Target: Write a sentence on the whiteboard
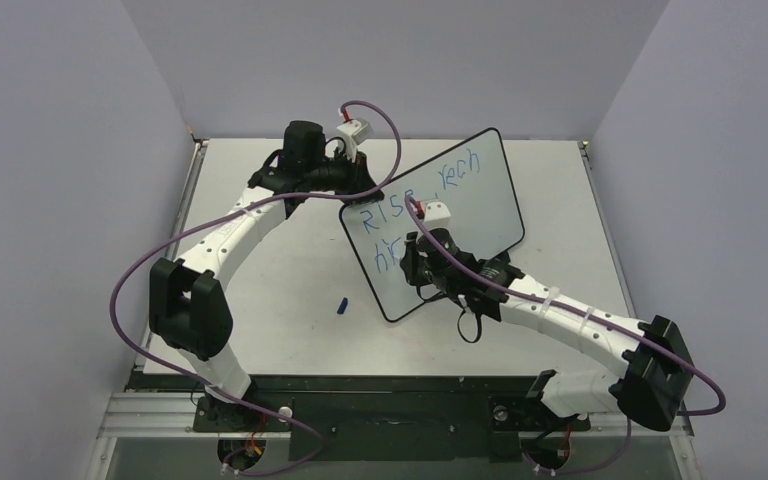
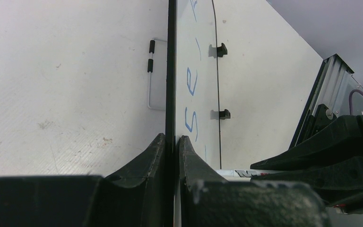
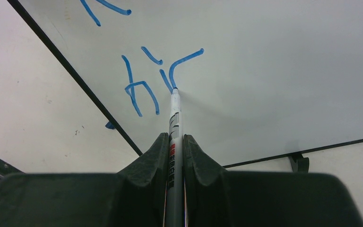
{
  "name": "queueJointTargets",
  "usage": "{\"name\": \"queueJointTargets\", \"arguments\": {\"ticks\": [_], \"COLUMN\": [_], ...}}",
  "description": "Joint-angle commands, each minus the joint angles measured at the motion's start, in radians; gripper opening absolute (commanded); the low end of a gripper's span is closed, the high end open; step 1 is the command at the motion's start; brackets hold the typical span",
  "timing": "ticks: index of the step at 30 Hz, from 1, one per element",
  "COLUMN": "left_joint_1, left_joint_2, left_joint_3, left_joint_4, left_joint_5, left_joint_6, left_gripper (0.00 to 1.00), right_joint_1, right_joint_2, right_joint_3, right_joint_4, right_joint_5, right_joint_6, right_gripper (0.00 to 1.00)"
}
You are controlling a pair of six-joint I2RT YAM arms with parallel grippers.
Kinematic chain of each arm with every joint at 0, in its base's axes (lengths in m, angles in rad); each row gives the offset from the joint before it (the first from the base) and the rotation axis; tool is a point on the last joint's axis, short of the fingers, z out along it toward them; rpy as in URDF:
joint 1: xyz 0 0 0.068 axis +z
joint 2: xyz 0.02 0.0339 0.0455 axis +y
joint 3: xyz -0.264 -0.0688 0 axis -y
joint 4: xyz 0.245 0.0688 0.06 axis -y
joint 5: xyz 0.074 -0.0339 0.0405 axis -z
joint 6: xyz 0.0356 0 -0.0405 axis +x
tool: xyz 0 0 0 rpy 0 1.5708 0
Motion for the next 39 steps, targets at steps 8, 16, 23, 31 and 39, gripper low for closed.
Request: {"name": "queueJointTargets", "arguments": {"ticks": [8,16,23,31,39], "left_joint_1": [-0.001,-0.001,-0.002,-0.001,-0.002], "left_joint_2": [-0.059,-0.060,-0.059,-0.061,-0.062], "left_joint_3": [0.016,0.014,0.015,0.014,0.015], "left_joint_4": [0.092,0.092,0.092,0.091,0.091], "left_joint_5": [-0.013,-0.013,-0.013,-0.013,-0.015], "left_joint_6": [0.064,0.065,0.065,0.065,0.065], "left_gripper": [0.00,0.00,0.00,0.00,0.00], "right_joint_1": [-0.042,-0.055,-0.060,-0.063,-0.056], "right_joint_2": [0.002,0.037,0.065,0.085,0.065], "right_joint_3": [0.047,0.118,0.166,0.186,0.120], "right_joint_4": [-0.027,-0.040,-0.042,-0.043,-0.040], "right_joint_5": [0.058,0.068,0.073,0.068,0.038], "right_joint_6": [-0.008,-0.031,-0.043,-0.048,-0.030], "right_gripper": [0.00,0.00,0.00,0.00,0.00]}}
